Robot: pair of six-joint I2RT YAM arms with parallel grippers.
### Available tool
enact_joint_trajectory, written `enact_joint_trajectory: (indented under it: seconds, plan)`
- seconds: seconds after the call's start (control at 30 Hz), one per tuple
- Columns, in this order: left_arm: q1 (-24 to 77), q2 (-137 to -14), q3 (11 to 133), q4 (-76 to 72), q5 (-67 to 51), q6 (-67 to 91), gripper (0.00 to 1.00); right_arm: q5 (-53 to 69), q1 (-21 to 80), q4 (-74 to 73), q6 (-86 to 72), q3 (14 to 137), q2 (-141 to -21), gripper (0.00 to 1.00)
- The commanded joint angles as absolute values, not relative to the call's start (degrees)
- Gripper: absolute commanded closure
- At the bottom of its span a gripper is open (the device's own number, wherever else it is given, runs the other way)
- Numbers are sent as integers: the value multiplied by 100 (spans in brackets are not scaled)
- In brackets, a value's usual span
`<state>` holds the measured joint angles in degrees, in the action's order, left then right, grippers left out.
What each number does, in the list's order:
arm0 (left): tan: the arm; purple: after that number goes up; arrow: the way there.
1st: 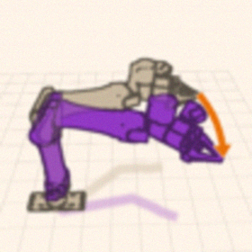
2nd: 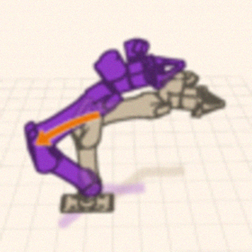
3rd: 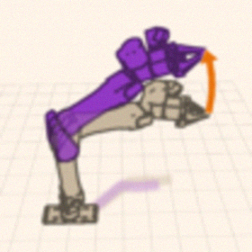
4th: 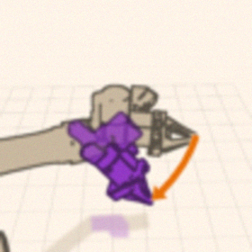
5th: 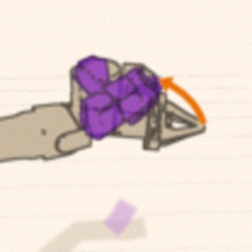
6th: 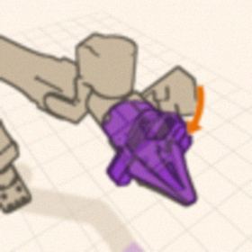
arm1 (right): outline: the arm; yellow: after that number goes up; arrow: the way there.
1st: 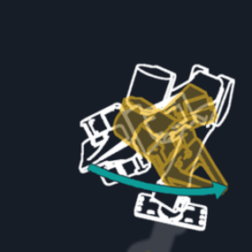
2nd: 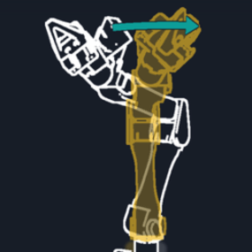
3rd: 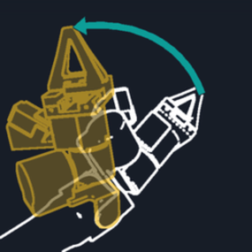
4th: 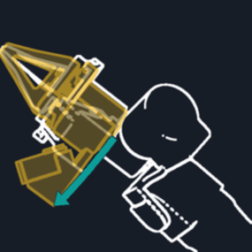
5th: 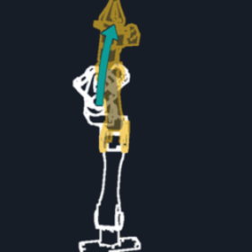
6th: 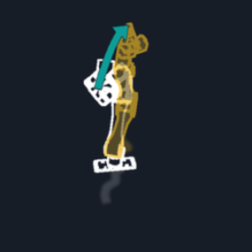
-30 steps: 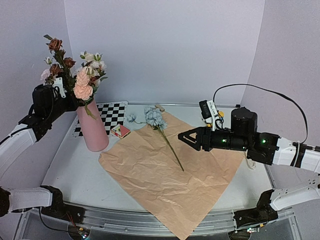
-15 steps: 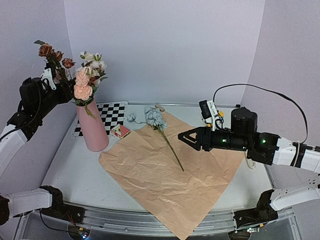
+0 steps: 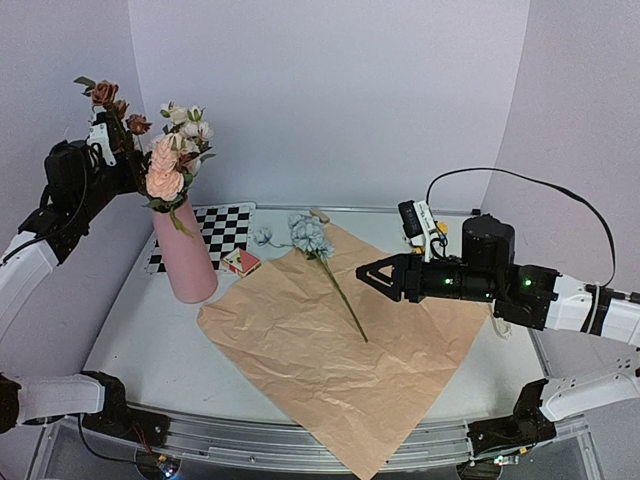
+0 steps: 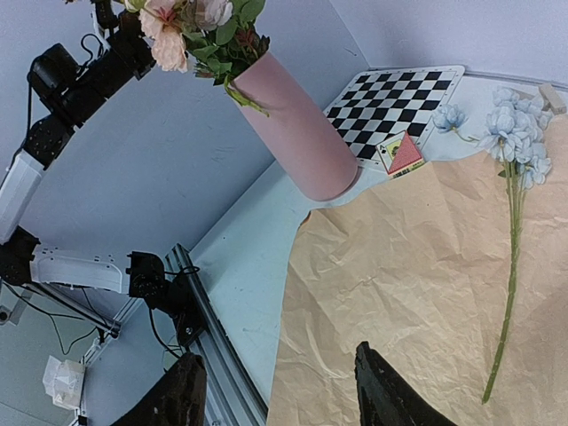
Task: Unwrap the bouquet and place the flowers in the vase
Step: Insert the fake flower into the vase.
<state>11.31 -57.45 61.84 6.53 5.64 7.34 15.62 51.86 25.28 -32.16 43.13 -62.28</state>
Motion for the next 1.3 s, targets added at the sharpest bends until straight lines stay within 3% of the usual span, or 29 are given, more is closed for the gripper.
enact_joint_trajectory:
  seconds: [0.0, 0.1, 0.7, 1.0, 1.27]
  plan:
    - [1113, -5719, 6333, 423, 671, 672, 94, 1583, 5212, 2689, -3194, 4378, -6160, 42]
    - [1112, -5713, 6130, 395, 619, 691, 100, 1598, 5210, 2688, -3191, 4392, -6194, 42]
    - [1115, -5812, 4843, 211, 74, 1021, 98, 1591, 5212, 2688, -3173, 4421, -6230, 42]
    - [1116, -5590, 5484, 697, 119, 1087, 57, 1398, 5209, 2591, -3241, 4451, -6294, 42]
    - [1116, -4945, 5433, 2076, 418, 1426, 36, 328, 5212, 1522, -3139, 4819, -6701, 42]
